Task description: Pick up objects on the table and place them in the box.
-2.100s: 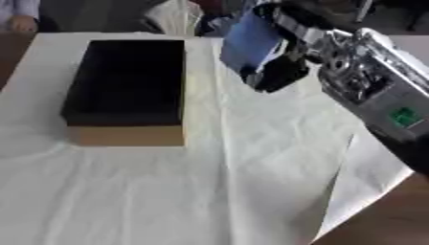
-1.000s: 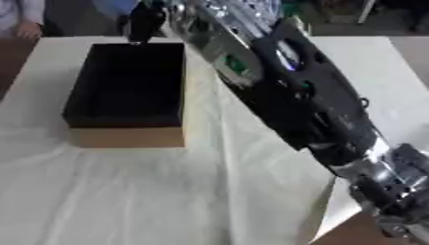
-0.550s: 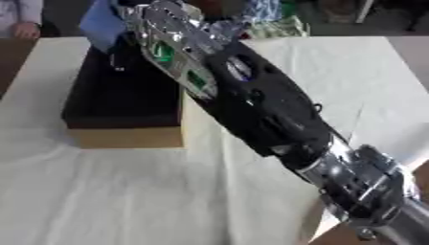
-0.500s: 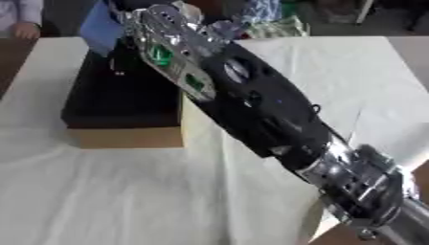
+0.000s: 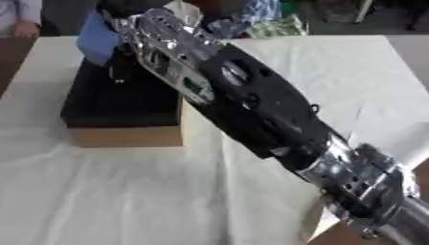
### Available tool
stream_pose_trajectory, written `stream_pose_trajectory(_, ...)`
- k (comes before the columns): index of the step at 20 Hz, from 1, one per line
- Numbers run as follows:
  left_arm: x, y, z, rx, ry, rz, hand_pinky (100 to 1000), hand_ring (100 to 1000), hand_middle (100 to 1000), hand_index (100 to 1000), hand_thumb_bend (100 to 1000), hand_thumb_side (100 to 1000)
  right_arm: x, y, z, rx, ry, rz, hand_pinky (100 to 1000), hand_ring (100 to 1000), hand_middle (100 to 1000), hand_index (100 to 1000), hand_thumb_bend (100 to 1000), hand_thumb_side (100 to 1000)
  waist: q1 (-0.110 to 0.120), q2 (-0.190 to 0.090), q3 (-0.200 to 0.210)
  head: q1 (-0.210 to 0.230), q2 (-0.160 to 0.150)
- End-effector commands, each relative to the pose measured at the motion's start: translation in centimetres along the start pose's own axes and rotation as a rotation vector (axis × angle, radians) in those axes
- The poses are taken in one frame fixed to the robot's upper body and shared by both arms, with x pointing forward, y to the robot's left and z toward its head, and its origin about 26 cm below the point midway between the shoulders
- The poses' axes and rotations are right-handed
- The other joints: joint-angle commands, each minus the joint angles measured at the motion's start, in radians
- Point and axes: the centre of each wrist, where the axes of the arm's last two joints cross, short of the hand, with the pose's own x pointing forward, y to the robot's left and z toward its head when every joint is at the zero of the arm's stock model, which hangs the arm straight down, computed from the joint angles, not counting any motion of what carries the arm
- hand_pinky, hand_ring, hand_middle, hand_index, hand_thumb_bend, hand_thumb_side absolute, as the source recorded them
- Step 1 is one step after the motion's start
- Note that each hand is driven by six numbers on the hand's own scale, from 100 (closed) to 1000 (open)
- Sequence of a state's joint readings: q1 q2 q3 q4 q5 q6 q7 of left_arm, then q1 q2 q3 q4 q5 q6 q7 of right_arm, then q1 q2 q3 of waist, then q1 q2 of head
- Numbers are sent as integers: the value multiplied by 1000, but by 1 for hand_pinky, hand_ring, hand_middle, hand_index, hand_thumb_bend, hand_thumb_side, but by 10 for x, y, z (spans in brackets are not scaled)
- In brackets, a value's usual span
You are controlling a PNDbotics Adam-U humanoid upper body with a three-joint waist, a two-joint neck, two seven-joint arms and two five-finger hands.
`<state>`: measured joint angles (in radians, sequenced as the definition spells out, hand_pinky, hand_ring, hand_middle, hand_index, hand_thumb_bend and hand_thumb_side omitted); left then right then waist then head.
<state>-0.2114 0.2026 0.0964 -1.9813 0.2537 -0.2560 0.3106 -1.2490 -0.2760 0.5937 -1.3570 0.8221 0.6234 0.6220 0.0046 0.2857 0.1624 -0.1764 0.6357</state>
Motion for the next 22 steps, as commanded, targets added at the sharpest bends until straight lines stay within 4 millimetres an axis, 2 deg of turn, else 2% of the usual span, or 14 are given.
stream_pose_trajectory(1, 7, -2, -5, -22, -29, 1, 951, 662, 638, 824, 100, 471, 3, -9, 3, 269, 180, -184, 824, 823, 822, 953, 100, 100, 3, -18, 2, 3, 2)
stream_pose_trajectory(6, 7, -2, -5, -23, -28, 3, 951, 662, 638, 824, 100, 470, -6, 2, -9, 291, 202, -135, 888, 918, 889, 972, 254, 105, 3, -17, 1, 3, 2)
stream_pose_trajectory(8, 7, -2, -5, -22, -29, 3, 951, 662, 639, 824, 100, 468, -11, 6, -14, 296, 219, -110, 924, 966, 936, 1000, 345, 231, 4, -18, 1, 3, 2)
stream_pose_trajectory(10, 7, -2, -5, -21, -29, 2, 951, 662, 639, 824, 100, 465, -16, 10, -18, 295, 234, -81, 957, 999, 958, 1000, 382, 309, 6, -18, 1, 2, 2)
stream_pose_trajectory(14, 7, -2, -5, -21, -30, 1, 950, 662, 639, 824, 100, 462, -23, 12, -23, 286, 248, -37, 982, 1000, 973, 1000, 386, 406, 7, -19, -2, 1, 1)
stream_pose_trajectory(18, 6, -1, -5, -20, -29, 0, 950, 663, 639, 825, 100, 457, -24, 10, -23, 277, 240, -18, 986, 1000, 977, 1000, 342, 500, 8, -20, -6, 1, 2)
stream_pose_trajectory(22, 7, -1, -5, -20, -29, -1, 950, 663, 639, 825, 100, 459, -25, 4, -20, 254, 240, -23, 982, 1000, 970, 1000, 308, 508, 10, -21, -8, 2, -1)
